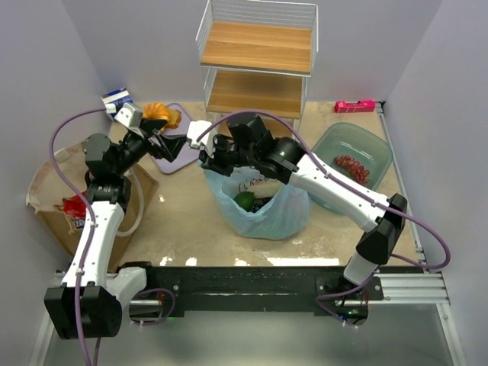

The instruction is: Place the mixed food into the grocery bags and tie them

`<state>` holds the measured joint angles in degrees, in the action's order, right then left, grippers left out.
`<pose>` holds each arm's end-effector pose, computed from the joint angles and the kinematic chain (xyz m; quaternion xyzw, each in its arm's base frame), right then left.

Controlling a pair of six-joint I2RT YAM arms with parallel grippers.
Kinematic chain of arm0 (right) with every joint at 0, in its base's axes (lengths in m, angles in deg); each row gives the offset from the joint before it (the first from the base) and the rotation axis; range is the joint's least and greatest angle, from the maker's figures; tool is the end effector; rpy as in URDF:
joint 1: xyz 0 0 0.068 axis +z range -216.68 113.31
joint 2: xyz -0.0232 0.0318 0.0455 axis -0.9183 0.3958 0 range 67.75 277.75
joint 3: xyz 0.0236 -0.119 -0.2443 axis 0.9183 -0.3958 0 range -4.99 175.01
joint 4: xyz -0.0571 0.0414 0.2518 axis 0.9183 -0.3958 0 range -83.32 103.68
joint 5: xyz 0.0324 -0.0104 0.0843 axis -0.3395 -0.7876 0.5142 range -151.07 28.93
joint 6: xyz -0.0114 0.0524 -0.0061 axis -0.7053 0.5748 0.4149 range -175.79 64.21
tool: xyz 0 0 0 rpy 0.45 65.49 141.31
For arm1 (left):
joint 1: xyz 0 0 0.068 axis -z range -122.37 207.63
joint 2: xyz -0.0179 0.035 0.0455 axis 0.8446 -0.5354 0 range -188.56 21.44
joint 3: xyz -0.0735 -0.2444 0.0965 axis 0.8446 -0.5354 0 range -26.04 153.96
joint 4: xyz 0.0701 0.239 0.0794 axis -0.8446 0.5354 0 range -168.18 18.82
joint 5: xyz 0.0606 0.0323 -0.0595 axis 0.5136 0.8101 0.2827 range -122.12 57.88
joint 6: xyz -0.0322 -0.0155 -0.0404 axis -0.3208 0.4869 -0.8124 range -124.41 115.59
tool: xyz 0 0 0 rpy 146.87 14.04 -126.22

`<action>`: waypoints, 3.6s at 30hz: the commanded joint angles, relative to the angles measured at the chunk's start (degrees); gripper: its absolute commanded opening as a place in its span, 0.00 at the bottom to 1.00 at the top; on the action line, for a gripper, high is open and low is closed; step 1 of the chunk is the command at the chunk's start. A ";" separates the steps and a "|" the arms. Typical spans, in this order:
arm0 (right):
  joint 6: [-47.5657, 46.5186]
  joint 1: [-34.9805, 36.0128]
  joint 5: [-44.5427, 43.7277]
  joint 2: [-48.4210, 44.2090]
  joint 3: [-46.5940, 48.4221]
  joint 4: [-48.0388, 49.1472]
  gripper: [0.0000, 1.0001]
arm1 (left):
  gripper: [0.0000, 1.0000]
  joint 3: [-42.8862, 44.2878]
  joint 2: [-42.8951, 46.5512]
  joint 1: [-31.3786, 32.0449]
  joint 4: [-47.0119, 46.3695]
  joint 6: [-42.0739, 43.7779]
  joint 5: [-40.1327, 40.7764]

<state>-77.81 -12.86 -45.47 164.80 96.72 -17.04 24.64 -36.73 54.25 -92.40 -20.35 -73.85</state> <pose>0.2218 0.3198 0.4076 -0.5732 0.6189 0.2544 0.4730 0.2322 -0.0101 0.3771 0.1583 0.6567 -0.3116 0.6683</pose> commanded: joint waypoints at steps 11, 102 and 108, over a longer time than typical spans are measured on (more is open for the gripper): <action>12.87 -6.97 1.37 -14.35 -4.32 3.21 0.00 | 1.00 -8.14 1.04 2.84 -42.99 -23.60 -27.69; 4.35 -14.62 -4.52 -46.61 -29.29 2.07 0.99 | 0.00 -1.90 -12.76 29.22 -4.42 -3.83 -11.26; 5.41 -16.90 -6.89 -47.66 -31.14 3.65 0.99 | 0.00 -1.90 -12.05 28.87 -3.62 -3.13 -10.82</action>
<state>-72.24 -28.36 -49.67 118.16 66.04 -15.77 22.39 -50.59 83.84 -95.98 -25.29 -83.65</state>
